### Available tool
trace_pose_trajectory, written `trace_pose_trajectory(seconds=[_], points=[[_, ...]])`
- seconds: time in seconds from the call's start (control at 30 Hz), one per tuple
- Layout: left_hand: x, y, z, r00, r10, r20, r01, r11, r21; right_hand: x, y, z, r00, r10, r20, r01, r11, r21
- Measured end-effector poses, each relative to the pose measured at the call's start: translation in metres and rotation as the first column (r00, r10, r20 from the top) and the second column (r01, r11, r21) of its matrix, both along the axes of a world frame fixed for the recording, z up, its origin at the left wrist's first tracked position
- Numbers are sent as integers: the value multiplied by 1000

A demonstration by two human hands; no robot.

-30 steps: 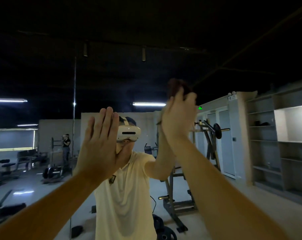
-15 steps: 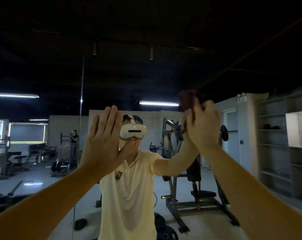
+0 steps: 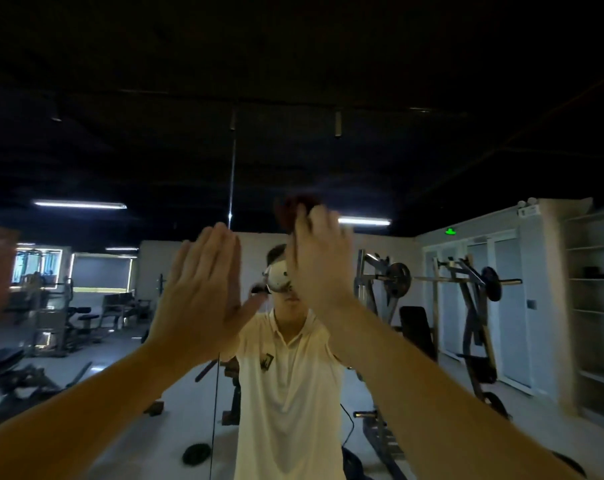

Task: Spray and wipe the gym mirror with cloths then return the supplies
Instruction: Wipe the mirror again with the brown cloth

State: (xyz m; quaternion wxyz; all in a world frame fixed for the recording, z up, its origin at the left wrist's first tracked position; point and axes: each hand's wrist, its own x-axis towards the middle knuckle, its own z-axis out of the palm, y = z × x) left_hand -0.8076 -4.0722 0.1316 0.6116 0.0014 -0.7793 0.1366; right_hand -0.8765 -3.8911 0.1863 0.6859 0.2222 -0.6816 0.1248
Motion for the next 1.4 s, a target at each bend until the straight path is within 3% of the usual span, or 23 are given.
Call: trace_pose_trajectory(seconds=[0.07, 0.13, 0.23, 0.27, 0.3, 0.37, 0.47, 0.57, 0.63, 0.73, 0.8, 0.87, 0.9, 0.93, 1.0, 1.07, 1.13, 1.2, 1.3, 1.4], points=[[6, -13, -2, 1000, 18, 9, -19, 997, 76, 0, -6, -44, 999, 28, -24, -22, 973, 230], [9, -21, -5, 999, 40, 34, -43, 994, 95, -2, 6, -78, 996, 55, -71, -16, 884, 467], [7, -27, -10, 994, 41, 103, -51, 994, 100, 0, 35, -65, 979, 46, -197, 99, 740, 665], [4, -30, -11, 991, 45, 124, -57, 993, 102, 0, 40, -48, 980, 9, -200, 123, 761, 637], [1, -32, -11, 989, 54, 135, -68, 993, 97, -1, 44, -25, 986, -24, -168, 111, 840, 531], [-6, -39, -12, 988, 69, 139, -81, 993, 85, -6, 50, 27, 988, -111, -108, 132, 967, 217], [-10, -46, -15, 990, 51, 128, -60, 996, 67, -12, 42, 79, 982, -187, -32, 184, 981, -69], [-12, -48, -17, 991, 21, 129, -30, 997, 65, -6, 2, 66, 996, -88, -25, 80, 974, -210], [-12, -47, -18, 991, -1, 132, -8, 998, 70, 1, -28, 26, 998, -26, -60, 20, 996, -90], [-8, -49, -17, 989, -21, 149, 11, 998, 68, 7, -37, -40, 995, 24, -93, 2, 963, 271], [-7, -52, -16, 987, -40, 154, 32, 998, 54, 10, -20, -61, 990, 31, -139, 42, 868, 494], [-6, -52, -16, 986, -52, 157, 46, 998, 46, 9, 2, -43, 980, -49, -193, 165, 743, 649], [-6, -52, -16, 986, -54, 156, 48, 998, 45, 7, 8, -23, 967, -111, -229, 234, 741, 629], [-6, -52, -16, 986, -60, 158, 53, 997, 50, 5, 12, 1, 954, -165, -249, 277, 800, 532], [-6, -53, -16, 983, -78, 168, 69, 996, 63, 7, 10, 53, 957, -209, -201, 250, 946, 209], [-5, -54, -15, 980, -92, 179, 84, 995, 57, 15, -5, 89, 979, -185, -88, 185, 983, -3], [-5, -56, -15, 978, -95, 185, 89, 995, 38, 18, -32, 97, 993, -118, -28, 115, 988, -106], [-5, -57, -16, 979, -95, 182, 91, 995, 33, 20, -57, 78, 997, -61, -40, 57, 994, -98], [-3, -56, -15, 976, -139, 165, 136, 990, 27, 20, -71, 22, 995, -16, -96, 27, 994, 106], [-2, -55, -17, 967, -212, 138, 208, 977, 44, 21, -55, -28, 998, 29, -47, -18, 974, 225]])
